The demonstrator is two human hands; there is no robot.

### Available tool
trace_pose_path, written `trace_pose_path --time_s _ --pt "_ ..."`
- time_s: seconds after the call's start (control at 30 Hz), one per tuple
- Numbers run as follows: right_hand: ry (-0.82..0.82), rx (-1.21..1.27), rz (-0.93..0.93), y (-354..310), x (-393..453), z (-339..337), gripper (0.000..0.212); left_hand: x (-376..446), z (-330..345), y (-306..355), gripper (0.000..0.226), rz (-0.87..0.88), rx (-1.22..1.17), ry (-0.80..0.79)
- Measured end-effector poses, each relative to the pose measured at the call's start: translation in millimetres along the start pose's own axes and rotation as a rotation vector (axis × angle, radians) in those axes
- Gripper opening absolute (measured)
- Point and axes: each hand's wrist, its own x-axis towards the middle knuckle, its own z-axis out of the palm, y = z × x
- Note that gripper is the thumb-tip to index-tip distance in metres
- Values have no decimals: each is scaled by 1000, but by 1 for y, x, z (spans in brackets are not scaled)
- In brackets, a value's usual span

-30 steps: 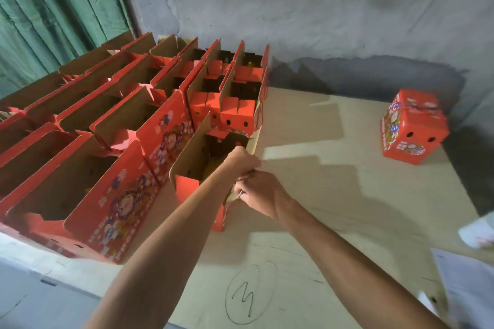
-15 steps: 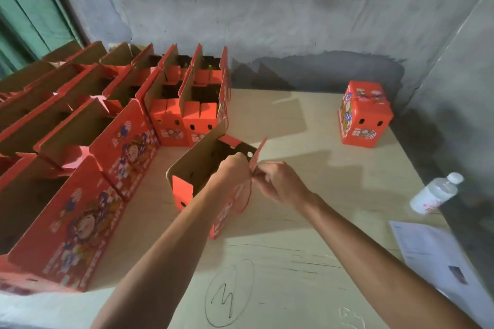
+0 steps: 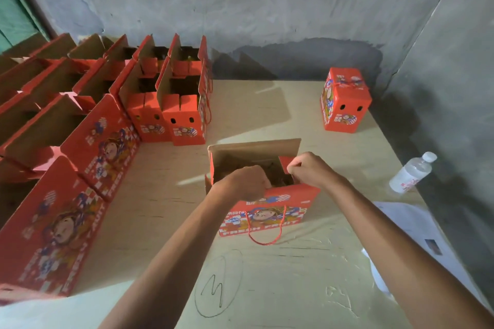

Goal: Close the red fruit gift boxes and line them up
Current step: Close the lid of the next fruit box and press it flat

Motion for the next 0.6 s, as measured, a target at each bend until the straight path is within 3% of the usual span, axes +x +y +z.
trace_pose_path --time_s 0.07,0.13,0.27,0.33,0.4,0.5,0.6 --pt "-35 116 45 6 4 0 24 -6 -2 -4 31 27 -46 1" --pt "-71 308 97 12 7 -1 24 -14 -5 -15 25 25 -210 133" --pt "-185 564 121 27 5 -3 17 -27 0 -57 25 -43 -411 885" --pt "-217 698 164 37 1 -1 20 -31 9 -83 32 -150 -572 1020" --pt "-205 853 176 49 -3 3 22 -30 20 -103 34 -220 -838 848" --pt "-30 1046 111 65 -10 19 23 -27 38 -115 35 -164 -1325 453" --pt "80 1099 66 71 -15 34 25 -17 50 -118 47 -114 -1310 338"
